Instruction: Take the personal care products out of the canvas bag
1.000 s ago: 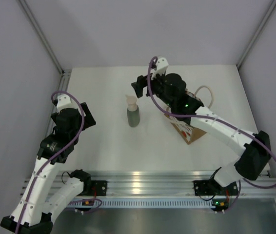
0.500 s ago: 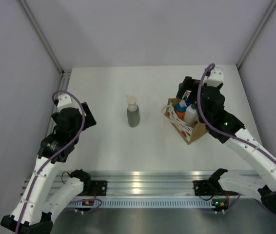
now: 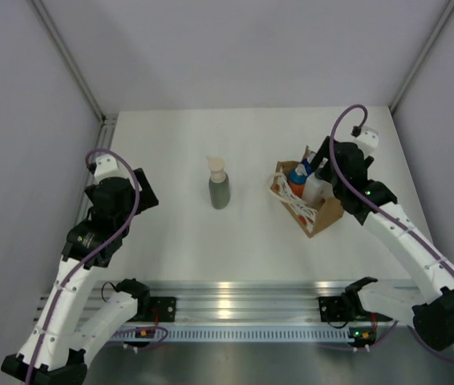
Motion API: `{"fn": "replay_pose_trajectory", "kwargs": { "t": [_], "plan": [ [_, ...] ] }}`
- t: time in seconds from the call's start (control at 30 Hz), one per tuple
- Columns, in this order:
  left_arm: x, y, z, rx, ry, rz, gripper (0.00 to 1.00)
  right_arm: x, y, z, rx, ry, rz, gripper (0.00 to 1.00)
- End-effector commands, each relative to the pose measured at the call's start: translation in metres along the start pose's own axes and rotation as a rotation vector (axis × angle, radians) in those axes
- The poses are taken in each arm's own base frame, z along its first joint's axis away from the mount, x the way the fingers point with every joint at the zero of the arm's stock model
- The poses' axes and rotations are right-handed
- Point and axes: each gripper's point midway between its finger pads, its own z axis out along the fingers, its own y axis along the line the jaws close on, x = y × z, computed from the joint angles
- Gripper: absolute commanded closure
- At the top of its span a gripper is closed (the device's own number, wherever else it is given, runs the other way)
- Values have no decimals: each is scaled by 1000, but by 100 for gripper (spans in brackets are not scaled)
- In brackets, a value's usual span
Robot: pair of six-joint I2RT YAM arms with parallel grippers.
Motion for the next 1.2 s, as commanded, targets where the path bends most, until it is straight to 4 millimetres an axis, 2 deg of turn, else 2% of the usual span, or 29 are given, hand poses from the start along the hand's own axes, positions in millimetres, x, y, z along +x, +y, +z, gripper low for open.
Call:
{"fn": "replay_pose_trajectory", "kwargs": {
  "t": [0.0, 0.2, 0.43, 0.5, 0.77, 1.17],
  "plan": [
    [-8, -3, -1, 17, -33, -19, 2, 18, 2, 6, 4, 65, 37, 18],
    [-7, -3, -2, 24, -33, -20, 2, 36, -7, 10, 59, 75, 64, 31],
    [-8, -3, -4, 26, -38, -23, 2, 54, -12, 21, 126, 95, 35, 36],
    [-9, -3, -4, 29, -42, -24, 2, 59, -13, 24, 135, 108, 29, 41],
    [-8, -6, -5, 45, -36, -24, 2, 83, -18, 39, 180, 166, -15, 44],
    [-8, -6, -6, 53, -38, -25, 2, 104, -33, 48, 246, 194, -43, 46]
  ]
}}
